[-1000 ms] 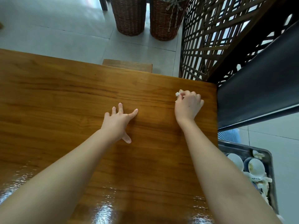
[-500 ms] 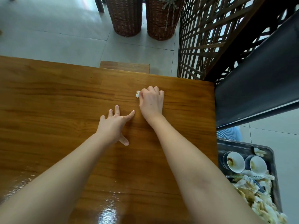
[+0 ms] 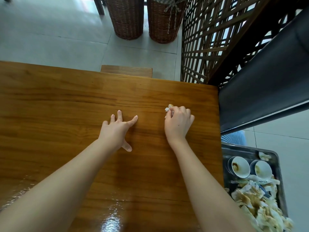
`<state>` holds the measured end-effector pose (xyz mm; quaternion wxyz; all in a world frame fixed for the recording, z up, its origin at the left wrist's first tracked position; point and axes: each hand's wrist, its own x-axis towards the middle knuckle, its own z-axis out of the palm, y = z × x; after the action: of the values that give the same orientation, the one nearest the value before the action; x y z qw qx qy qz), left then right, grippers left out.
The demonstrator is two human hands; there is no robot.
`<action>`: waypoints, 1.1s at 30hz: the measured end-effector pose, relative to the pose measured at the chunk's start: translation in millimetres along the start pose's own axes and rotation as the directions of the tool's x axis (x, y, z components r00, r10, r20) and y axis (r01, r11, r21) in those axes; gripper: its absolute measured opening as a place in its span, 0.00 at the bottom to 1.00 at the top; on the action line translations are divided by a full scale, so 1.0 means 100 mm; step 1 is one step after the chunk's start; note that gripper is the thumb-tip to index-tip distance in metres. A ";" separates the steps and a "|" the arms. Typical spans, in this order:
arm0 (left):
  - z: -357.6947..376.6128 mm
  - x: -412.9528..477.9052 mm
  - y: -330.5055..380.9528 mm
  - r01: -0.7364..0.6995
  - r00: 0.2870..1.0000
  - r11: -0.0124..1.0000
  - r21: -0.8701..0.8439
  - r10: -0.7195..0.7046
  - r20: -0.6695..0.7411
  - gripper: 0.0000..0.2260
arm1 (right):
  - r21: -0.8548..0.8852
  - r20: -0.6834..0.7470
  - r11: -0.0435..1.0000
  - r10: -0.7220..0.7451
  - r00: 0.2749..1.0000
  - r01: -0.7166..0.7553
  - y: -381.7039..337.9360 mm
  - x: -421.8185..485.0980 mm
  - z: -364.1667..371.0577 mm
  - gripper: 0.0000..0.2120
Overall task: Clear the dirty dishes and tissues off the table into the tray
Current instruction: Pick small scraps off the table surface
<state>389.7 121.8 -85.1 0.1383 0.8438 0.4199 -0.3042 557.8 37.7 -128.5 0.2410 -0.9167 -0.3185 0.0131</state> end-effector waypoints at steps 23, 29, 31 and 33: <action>0.03 0.03 -0.02 0.002 1.000 1.000 0.015 -0.002 0.007 0.57 | -0.027 0.003 0.999 0.024 1.000 -0.024 0.04 0.54 0.00 0.10; -0.01 0.02 0.00 0.003 1.000 0.999 0.036 -0.004 0.025 0.56 | 0.033 -0.009 0.996 -0.088 0.996 0.088 -0.21 -0.16 0.11 0.06; -0.02 0.01 0.01 0.006 1.000 0.999 0.044 -0.007 0.022 0.55 | 0.034 -0.005 0.985 -0.170 0.985 0.170 -0.37 -0.25 0.18 0.05; -0.02 0.01 0.01 0.008 1.000 0.998 0.054 -0.009 0.013 0.55 | 0.036 0.025 0.972 -0.234 0.972 0.233 -0.46 -0.20 0.21 0.05</action>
<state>392.0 122.5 -84.1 0.1168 0.8435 0.4142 -0.3214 511.5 66.7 -128.6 0.2512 -0.8684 -0.4276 0.0034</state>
